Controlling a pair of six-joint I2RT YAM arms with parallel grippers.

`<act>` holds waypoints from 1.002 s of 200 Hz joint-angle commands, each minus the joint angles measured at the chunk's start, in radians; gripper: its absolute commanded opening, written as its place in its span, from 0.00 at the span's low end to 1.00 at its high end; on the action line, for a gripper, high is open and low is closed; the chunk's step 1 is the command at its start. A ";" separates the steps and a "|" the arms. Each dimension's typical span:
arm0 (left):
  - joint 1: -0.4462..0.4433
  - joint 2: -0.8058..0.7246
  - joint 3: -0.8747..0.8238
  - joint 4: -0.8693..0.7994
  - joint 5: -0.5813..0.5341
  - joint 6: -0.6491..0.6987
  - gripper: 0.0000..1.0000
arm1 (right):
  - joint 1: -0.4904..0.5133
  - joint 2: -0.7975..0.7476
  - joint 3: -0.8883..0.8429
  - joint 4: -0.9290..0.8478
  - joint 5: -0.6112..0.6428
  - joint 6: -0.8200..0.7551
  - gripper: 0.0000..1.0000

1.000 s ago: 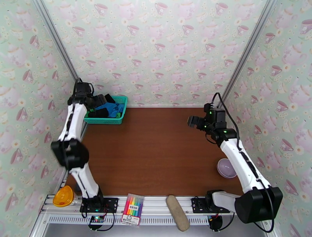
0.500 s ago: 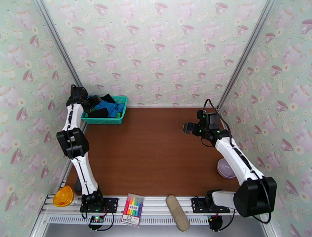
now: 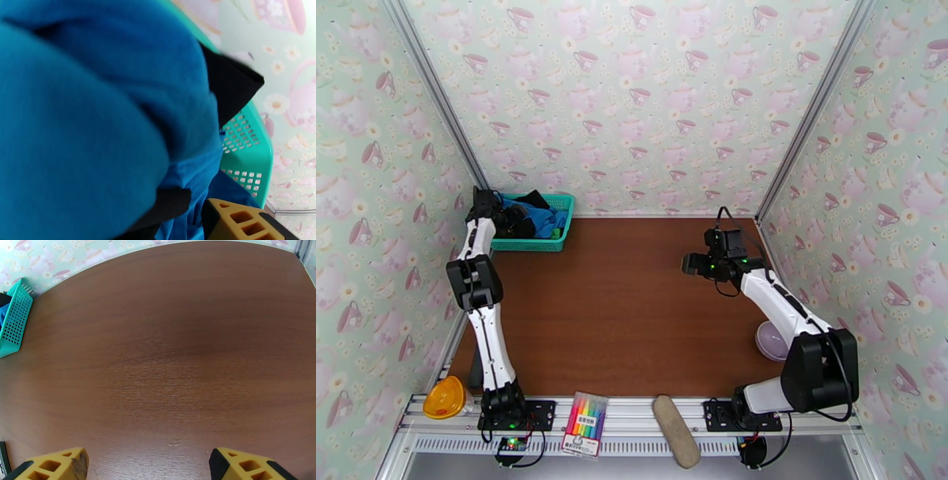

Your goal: Fold and stack the mixed laundry pile

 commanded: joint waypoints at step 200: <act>0.018 -0.006 0.091 0.282 0.157 -0.195 0.00 | 0.138 0.085 0.124 -0.040 0.028 -0.003 0.37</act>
